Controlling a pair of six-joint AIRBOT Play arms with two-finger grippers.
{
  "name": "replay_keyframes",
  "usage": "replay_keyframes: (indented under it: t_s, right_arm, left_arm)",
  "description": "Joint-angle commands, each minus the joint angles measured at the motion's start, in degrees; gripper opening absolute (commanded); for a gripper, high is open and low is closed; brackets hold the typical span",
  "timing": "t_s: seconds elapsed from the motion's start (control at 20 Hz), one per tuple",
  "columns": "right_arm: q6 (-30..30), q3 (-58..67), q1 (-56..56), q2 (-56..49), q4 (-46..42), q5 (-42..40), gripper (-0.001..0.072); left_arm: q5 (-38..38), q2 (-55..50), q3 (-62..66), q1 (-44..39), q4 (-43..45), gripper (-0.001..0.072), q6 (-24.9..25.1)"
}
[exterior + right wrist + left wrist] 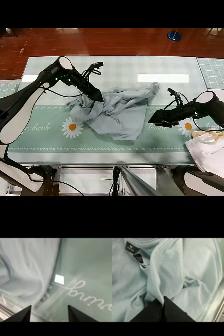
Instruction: Fold the shirts.
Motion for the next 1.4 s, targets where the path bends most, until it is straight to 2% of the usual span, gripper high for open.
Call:
replay_keyframes:
  t_s: [0.0, 0.35, 0.7, 0.75, 0.8, 0.85, 0.95, 1.05, 1.15, 1.35]
  right_arm:
    - [0.24, -0.76, 1.81, 0.0, 2.25, -2.69, 0.0527]
    - [3.82, -5.75, 10.88, 0.0, 4.17, -12.57, 0.0526]
    - [10.32, -5.75, 19.71, -3.74, 4.48, -16.87, 0.051]
    - [10.29, -5.75, 21.29, -5.29, 4.9, -17.73, 0.0463]
    - [10.25, -5.75, 22.62, -6.45, 5.57, -19.34, 0.0269]
    - [10.27, -5.73, 23.67, -6.71, 6.64, -21.31, 0.0045]
    - [9.84, -5.29, 24.02, -4.48, 9.57, -23.34, 0.0021]
    - [9.09, -2.78, 24.02, 1.57, 8.04, -23.19, 0.0021]
    - [9.7, 1.79, 23.5, 10.29, 4.72, -23.04, 0.0021]
    - [16.76, 16.35, 16.87, 26.91, -6.32, -22.69, 0.0021]
  left_arm:
    - [-0.66, -0.22, 0.61, 0.13, -0.26, 0.0029, 1.07]
    - [-3.34, -0.07, 3.41, 2.75, -0.31, 0.0028, 1.03]
    - [-4.37, 0.04, 7.45, 5.09, -0.33, 0.0028, 1.01]
    - [-4.39, 0.2, 8.59, 5.75, -0.35, 0.0029, 0.98]
    - [-4.44, 0.35, 9.62, 6.34, -0.37, 0.0028, 0.5]
    - [-4.55, 0.5, 10.69, 6.88, -0.55, 0.0028, 0.11]
    - [-4.85, 1.07, 12.83, 7.91, -1.22, 0.0028, 0.09]
    - [-4.81, 2.54, 15.76, 9.07, -1.25, 0.0027, -0.13]
    - [-4.81, 4.74, 20.59, 10.88, -1.22, 0.0026, -2.36]
    - [-4.63, 11.04, 34.69, 16.09, -1.22, 0.0026, -8.0]
